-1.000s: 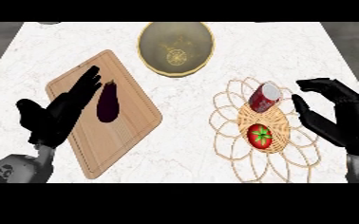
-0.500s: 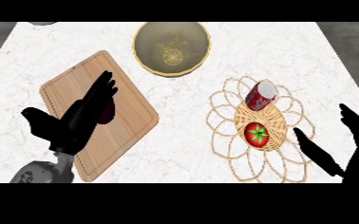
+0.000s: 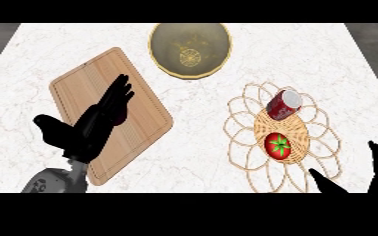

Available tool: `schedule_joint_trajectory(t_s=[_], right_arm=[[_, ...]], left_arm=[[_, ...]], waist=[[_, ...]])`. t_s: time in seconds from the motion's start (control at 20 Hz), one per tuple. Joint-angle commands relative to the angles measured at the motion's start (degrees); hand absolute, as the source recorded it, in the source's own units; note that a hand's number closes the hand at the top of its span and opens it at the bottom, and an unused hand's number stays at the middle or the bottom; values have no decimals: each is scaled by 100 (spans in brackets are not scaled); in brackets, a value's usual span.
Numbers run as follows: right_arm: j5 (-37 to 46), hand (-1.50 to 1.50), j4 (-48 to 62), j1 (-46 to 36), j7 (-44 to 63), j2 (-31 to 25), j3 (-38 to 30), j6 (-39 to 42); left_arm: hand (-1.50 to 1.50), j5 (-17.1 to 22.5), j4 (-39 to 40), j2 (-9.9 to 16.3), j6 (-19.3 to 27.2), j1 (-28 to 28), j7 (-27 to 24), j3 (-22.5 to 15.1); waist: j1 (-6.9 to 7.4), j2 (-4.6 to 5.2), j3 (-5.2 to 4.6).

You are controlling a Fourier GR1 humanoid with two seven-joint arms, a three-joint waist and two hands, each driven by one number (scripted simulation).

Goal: Pick the tomato from the placemat and place it in the bowl

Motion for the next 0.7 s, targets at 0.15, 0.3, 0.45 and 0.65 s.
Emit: schedule_joint_trajectory(t_s=[0.15,0.3,0.45,0.65], right_arm=[[868,-150,-603,-76,2387,120,318,1418],[1087,-150,-992,-575,3473,367,444,2126],[1278,-150,-1153,-1076,4445,579,398,2841],[1494,-150,-1157,-1208,5121,989,411,3532]], left_arm=[[0,-78,66,-161,-46,-8,-93,-174],[0,-80,235,-232,-98,-115,-48,-230],[0,-95,143,-283,-37,-300,43,-210],[0,-177,197,-297,-95,-58,-168,-284]], waist=[[263,25,20],[305,30,41],[345,2,60],[312,-23,68]])
